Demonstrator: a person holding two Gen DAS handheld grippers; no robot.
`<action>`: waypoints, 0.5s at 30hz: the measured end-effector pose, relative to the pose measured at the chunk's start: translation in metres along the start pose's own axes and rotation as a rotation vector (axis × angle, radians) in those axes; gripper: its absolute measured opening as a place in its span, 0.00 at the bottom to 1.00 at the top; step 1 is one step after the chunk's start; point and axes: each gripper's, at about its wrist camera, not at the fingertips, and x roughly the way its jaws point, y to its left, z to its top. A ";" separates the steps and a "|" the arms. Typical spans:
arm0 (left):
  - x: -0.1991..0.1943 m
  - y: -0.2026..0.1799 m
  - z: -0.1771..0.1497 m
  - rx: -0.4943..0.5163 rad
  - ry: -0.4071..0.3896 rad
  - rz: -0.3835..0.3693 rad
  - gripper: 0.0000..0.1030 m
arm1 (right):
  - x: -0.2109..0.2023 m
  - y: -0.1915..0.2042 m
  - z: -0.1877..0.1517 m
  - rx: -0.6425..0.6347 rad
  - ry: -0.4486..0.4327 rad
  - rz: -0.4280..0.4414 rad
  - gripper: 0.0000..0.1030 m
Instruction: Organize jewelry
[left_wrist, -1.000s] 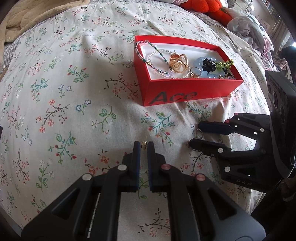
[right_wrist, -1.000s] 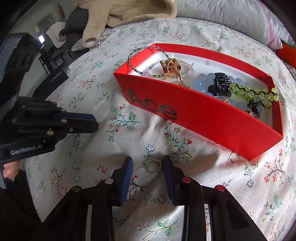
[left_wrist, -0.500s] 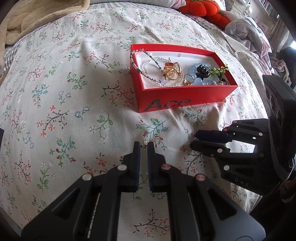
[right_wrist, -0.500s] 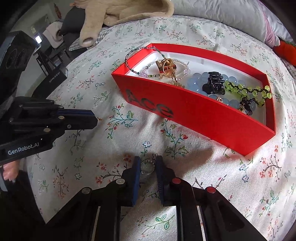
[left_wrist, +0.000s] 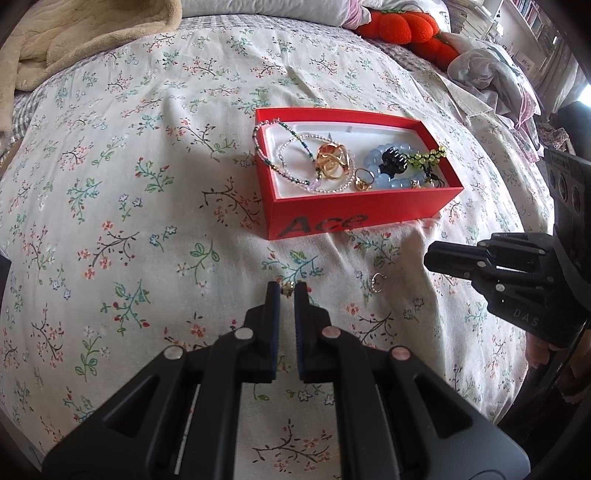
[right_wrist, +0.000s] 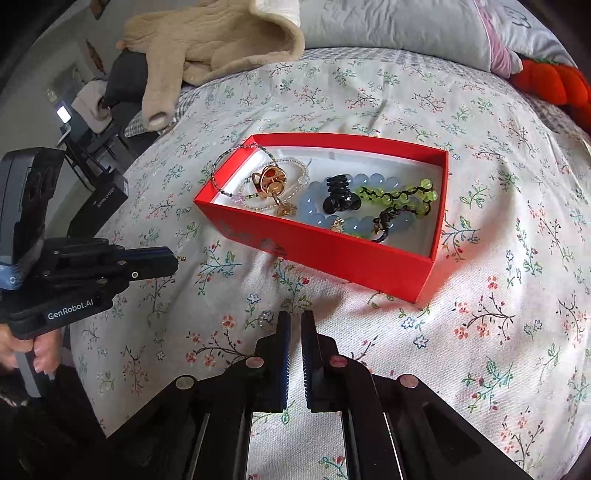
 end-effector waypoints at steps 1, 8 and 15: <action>0.000 -0.001 0.000 0.001 0.000 0.000 0.08 | -0.001 -0.001 0.000 0.000 -0.002 -0.006 0.05; -0.001 -0.002 0.001 0.001 -0.007 0.008 0.08 | -0.001 0.016 0.000 -0.067 -0.012 0.000 0.12; 0.001 0.002 -0.003 0.000 0.007 0.010 0.08 | 0.028 0.034 -0.007 -0.125 0.089 -0.005 0.14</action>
